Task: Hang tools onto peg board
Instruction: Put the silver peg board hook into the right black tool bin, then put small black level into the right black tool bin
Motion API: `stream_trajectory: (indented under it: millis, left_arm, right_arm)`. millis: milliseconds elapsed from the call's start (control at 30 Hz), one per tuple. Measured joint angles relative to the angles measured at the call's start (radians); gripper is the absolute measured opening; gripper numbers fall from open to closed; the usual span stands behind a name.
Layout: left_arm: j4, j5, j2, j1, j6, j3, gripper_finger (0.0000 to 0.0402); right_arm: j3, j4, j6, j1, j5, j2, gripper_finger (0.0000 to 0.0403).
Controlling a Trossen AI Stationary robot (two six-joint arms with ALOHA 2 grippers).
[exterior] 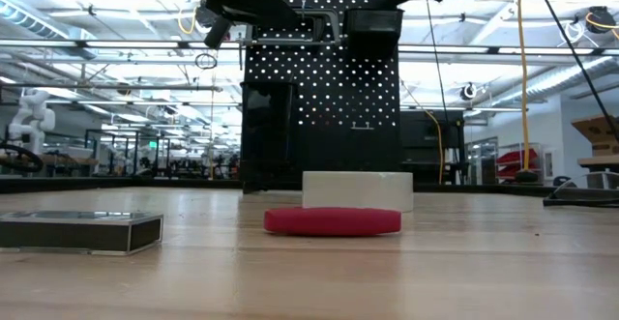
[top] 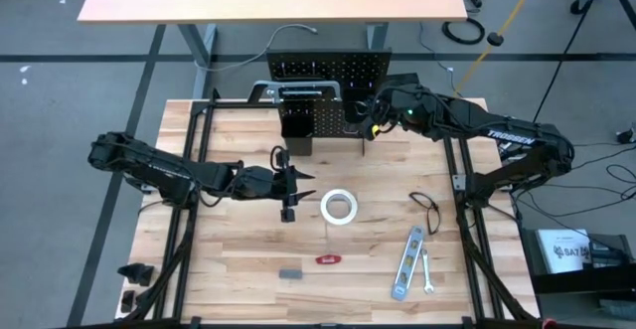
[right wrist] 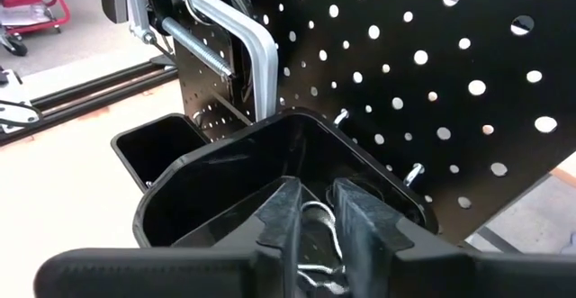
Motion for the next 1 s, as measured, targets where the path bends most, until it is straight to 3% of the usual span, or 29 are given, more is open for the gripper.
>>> stream_trajectory:
  millis: [567, 1000]
  left_arm:
    - [-0.02, 0.0, 0.0, 0.0, 0.0, 0.0, 0.0168]
    - [-0.068, 0.12, 0.0, -0.018, -0.01, 0.001, 0.0168]
  right_arm:
    - [-0.001, -0.03, -0.011, 0.033, -0.005, -0.053, 0.0111]
    - [-0.001, -0.16, 0.11, 0.252, -0.086, -0.046, 0.0112]
